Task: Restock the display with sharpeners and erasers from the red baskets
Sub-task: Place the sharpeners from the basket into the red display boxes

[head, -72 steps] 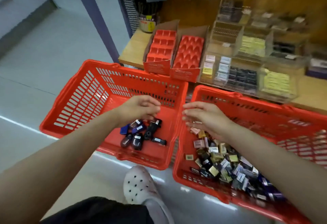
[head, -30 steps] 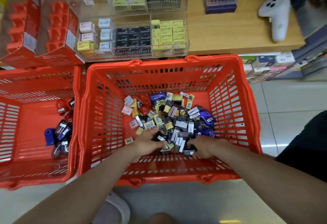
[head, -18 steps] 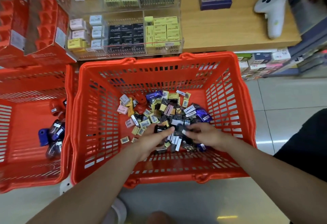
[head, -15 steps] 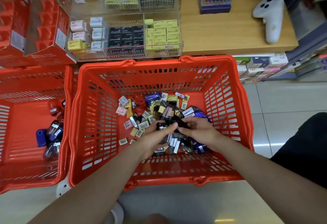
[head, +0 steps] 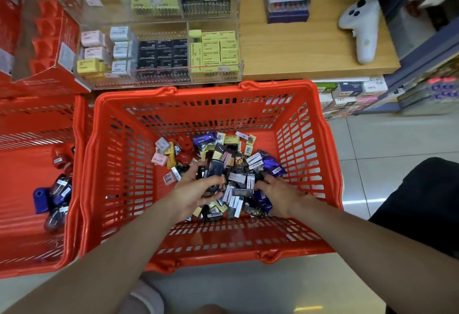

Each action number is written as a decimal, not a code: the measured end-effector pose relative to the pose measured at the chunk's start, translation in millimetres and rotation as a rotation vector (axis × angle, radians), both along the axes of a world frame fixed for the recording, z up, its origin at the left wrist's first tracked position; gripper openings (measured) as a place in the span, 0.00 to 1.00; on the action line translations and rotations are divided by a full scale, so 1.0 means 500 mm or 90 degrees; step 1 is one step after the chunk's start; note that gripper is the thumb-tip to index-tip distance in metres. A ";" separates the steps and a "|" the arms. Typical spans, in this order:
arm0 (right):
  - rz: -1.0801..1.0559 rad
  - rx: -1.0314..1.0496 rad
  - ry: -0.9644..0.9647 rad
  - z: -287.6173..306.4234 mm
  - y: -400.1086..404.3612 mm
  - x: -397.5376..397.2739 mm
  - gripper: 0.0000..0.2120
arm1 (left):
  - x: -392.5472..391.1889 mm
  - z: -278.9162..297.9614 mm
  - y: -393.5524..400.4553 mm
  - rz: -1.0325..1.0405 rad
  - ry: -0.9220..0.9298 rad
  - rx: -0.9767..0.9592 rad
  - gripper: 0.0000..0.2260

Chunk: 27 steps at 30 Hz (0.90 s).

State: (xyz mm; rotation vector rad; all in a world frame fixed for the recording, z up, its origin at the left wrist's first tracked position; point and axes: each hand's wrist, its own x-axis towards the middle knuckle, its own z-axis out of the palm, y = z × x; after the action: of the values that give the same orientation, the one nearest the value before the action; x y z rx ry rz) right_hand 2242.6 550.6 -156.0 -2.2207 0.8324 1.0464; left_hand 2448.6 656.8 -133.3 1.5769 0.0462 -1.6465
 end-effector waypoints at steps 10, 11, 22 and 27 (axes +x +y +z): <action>-0.017 0.097 0.067 -0.022 0.004 -0.002 0.25 | -0.015 -0.010 0.051 -0.036 0.002 0.029 0.22; -0.054 0.116 0.054 -0.020 0.002 0.000 0.24 | -0.015 -0.008 0.050 -0.041 0.003 0.027 0.22; -0.815 0.686 -0.337 0.140 -0.003 0.130 0.21 | 0.078 0.108 0.064 0.016 -0.004 -0.081 0.31; -0.706 0.661 -0.432 0.272 0.059 0.298 0.28 | 0.230 0.240 0.146 0.045 -0.097 -0.205 0.27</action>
State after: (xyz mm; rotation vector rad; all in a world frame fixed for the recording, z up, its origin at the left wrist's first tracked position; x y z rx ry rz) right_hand 2391.4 580.3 -19.8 -0.8323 0.7453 0.0465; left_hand 2563.7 729.7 -13.2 1.4294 -0.2295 -1.3953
